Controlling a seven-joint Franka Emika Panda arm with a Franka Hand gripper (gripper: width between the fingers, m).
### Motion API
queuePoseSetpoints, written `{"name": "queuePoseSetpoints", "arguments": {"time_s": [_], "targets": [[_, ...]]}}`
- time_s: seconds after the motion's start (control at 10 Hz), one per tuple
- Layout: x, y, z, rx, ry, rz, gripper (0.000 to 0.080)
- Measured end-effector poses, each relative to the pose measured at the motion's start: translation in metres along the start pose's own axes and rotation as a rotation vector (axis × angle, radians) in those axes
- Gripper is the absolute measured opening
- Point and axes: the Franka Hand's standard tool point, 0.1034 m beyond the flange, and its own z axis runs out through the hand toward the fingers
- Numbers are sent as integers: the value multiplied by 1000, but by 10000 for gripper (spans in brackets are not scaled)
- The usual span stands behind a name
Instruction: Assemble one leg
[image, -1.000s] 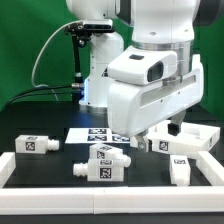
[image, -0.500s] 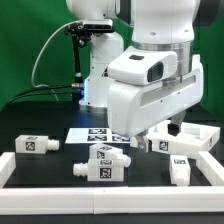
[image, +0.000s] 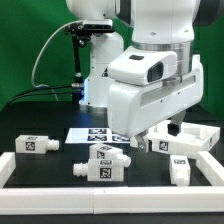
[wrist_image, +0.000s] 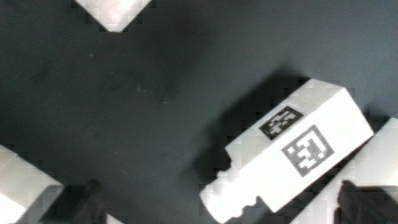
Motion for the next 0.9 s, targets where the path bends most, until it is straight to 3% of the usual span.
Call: {"name": "queuePoseSetpoints", "arguments": {"time_s": [0.2,0.3,0.5,0.6,0.7,0.9], "targets": [[-1,1,-1,-5,3,1,649],[-8,5,-4,-26,17,10,649],[-40,31,-2,-47,16,-104,649],[-48,45,-1,-80,44,-171,649],[-52,46,3,-91,54,-165,649],[-50,44,3,-87,51,-164,649]]}}
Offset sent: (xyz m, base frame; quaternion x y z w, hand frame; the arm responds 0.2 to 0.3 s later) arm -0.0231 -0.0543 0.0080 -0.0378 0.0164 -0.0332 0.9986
